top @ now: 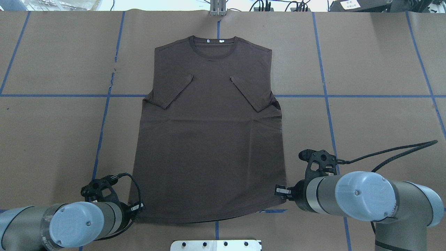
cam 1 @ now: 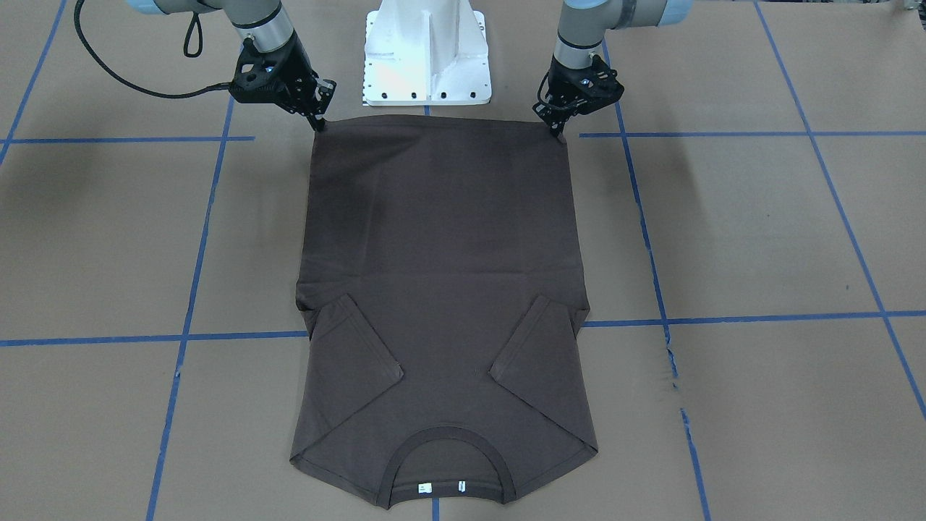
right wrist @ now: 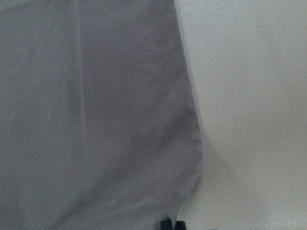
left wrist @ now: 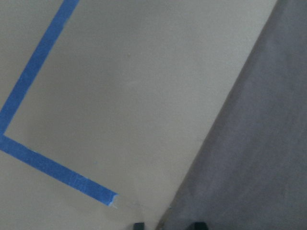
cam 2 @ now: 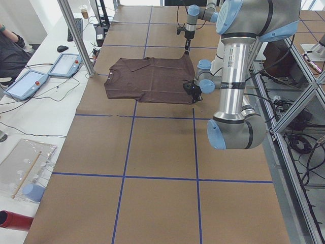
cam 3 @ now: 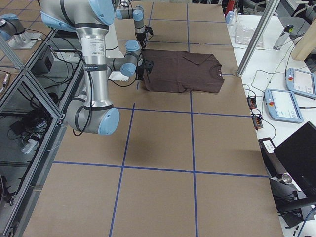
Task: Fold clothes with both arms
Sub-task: 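Grasp both hem corners with the left and right grippers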
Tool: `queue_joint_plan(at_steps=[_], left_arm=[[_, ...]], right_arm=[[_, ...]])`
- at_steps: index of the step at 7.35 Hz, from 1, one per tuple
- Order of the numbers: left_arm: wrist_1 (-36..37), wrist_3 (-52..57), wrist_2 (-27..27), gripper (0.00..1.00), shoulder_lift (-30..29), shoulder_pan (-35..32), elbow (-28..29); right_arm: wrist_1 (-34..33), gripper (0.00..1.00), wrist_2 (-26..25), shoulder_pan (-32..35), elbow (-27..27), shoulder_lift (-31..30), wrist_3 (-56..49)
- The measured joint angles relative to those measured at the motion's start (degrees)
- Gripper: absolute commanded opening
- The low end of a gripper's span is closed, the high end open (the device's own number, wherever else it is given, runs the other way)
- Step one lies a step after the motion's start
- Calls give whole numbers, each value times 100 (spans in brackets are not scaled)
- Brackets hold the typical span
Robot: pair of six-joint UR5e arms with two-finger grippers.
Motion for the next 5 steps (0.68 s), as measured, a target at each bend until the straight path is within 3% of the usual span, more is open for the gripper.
queue_joint_plan(at_steps=[2,5], left_arm=[[267,49,-27,0,-17,-7,-284],[1302,189,-238,0,-134,-3,-1243]], right_arm=[[-7,0,222,134,45,-26,-71],[-42,0,1091,322,525,-356,-228]])
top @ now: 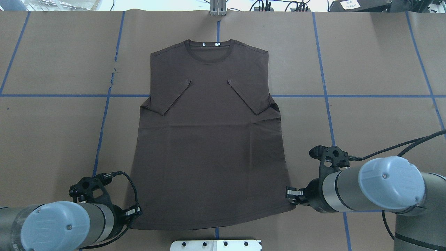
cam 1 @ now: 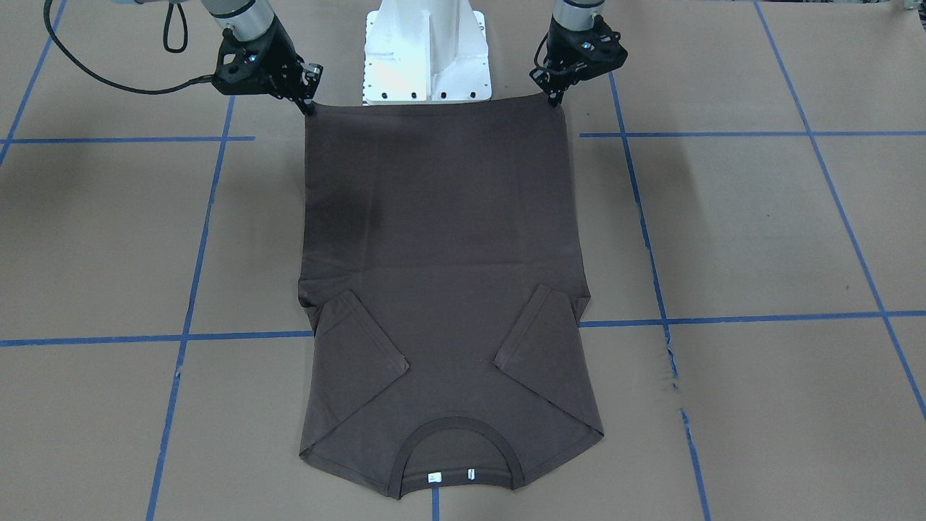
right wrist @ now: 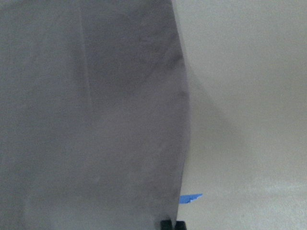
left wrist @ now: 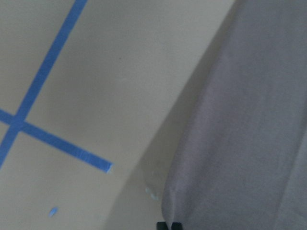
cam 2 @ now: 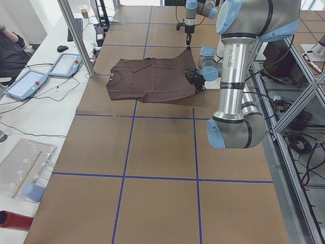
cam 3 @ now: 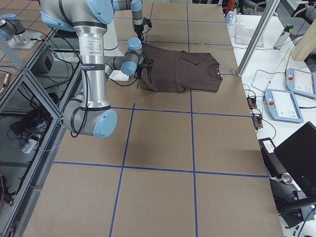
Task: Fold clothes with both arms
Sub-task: 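Grasp both hem corners with the left and right grippers, then lift the hem with both grippers and fold it toward the collar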
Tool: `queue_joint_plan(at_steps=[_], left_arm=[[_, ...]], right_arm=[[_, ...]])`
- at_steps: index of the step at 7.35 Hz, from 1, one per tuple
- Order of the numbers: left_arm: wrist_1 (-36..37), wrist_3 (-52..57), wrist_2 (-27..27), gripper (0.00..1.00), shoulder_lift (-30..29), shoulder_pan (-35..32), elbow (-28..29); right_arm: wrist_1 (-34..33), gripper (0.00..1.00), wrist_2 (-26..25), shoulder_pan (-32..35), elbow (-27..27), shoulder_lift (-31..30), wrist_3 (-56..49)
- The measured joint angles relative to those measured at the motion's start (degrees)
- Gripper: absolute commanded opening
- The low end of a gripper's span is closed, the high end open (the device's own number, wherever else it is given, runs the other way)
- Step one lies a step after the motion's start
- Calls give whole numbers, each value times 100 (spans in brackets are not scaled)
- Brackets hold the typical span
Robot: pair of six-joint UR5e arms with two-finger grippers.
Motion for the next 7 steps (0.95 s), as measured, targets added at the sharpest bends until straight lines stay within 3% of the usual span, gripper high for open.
queue_joint_plan(at_steps=[3,5,7], left_arm=[[208,104,-60,0,-211,197,-370],[299,360,-118,0,-344,145,-584],[316,928,-230,0,-671,-395,-526]], right_arm=[[-18,0,522,-261,716,-640,-10],[-6,0,530,15,733,-665,-132],[13,0,532,673,430,-308,-667]])
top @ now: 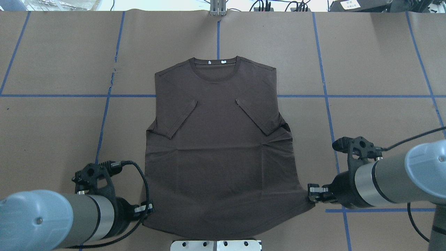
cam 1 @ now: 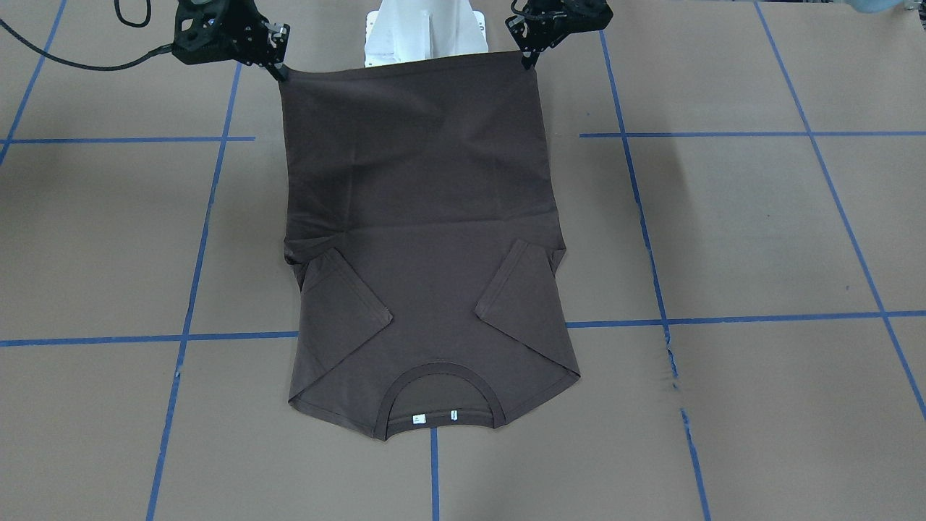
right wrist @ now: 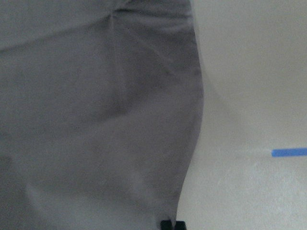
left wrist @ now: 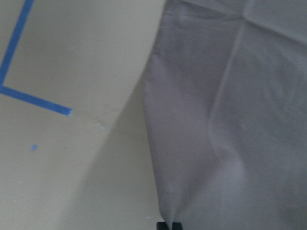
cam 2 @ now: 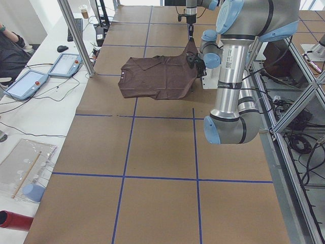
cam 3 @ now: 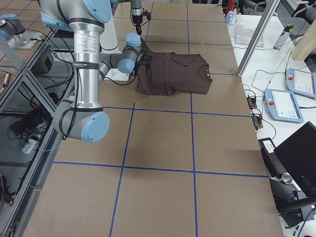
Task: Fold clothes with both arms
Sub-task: 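Lift the hem with both grippers and fold it toward the collar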
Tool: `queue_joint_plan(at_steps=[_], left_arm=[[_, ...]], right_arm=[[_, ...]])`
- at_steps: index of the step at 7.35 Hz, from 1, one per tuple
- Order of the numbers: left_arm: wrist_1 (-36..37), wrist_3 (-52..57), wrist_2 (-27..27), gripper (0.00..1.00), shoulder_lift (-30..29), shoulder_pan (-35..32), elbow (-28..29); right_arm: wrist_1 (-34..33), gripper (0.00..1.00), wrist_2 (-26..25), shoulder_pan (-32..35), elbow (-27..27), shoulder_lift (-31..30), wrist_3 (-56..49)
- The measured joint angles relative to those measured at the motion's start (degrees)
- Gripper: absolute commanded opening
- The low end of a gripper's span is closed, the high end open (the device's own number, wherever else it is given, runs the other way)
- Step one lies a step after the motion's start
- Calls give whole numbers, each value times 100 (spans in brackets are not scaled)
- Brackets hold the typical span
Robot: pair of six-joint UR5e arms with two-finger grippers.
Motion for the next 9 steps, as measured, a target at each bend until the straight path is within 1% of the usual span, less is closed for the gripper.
queue_joint_plan(at_steps=[1,3,4,6,9], left_arm=[[2,301,-107,0,-179,-447,169],[-5,926,-335,0,-463,-1341,759],[-28,1183,-362,0,-606,-1667,1135],[-186,1572,-369,0,-1053,-2157,1982],[-1370,1905,-377,0,-1493,-2847,3372]], right_arm=[[7,0,23,371,-356,408,-155],[10,0,47,1179,-1241,1252,-509],[6,0,49,1569,-1702,1648,-783],[5,0,49,2047,-2647,2326,-1077],[33,0,94,2413,-3956,3159,-1353]])
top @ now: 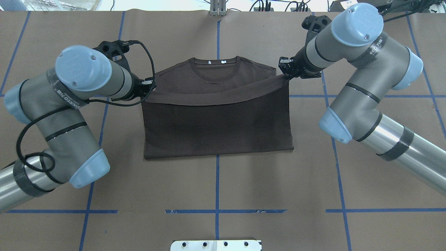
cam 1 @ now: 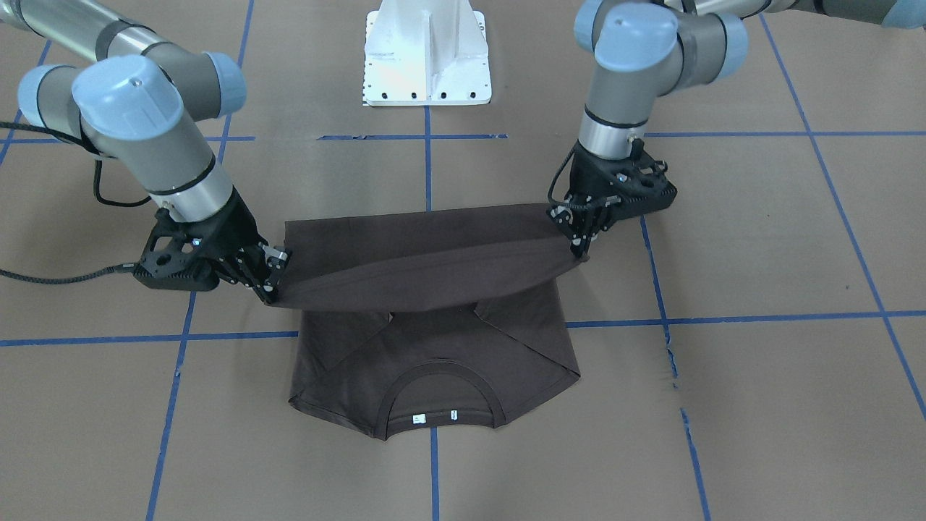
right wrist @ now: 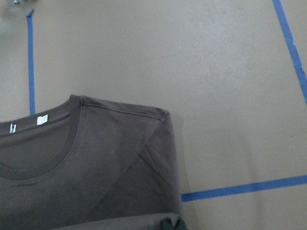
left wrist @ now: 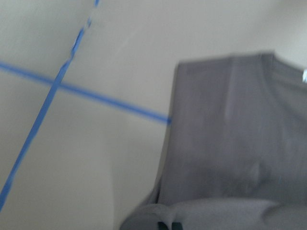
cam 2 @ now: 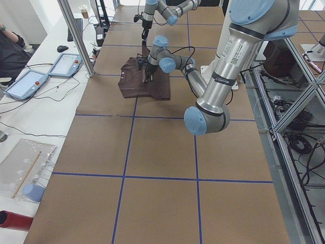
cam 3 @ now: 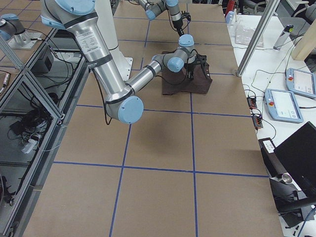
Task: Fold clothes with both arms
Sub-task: 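Lift the hem with both grippers and fold it toward the collar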
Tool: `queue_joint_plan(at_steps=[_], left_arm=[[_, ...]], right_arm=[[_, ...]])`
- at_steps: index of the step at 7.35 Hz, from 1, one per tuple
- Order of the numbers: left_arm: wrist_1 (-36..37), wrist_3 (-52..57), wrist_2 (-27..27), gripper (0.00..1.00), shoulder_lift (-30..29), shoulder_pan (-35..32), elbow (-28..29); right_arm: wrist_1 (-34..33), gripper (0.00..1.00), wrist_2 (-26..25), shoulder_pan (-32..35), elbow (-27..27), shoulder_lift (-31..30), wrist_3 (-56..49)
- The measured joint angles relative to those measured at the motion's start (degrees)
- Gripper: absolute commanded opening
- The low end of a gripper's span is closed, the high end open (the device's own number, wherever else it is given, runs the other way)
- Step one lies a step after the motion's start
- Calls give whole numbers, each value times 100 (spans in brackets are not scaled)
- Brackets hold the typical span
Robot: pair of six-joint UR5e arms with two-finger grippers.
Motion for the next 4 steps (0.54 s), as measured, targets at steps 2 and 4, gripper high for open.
queue_joint_plan(at_steps=[2,4], left_arm=[[-755,188,12,0,-137,-212,842],[-1057,285,24,0,-200,-306,1226]], right_arm=[[348,0,51,177,-756,321,-57],[644,0,93,348,-1393,569,-74]])
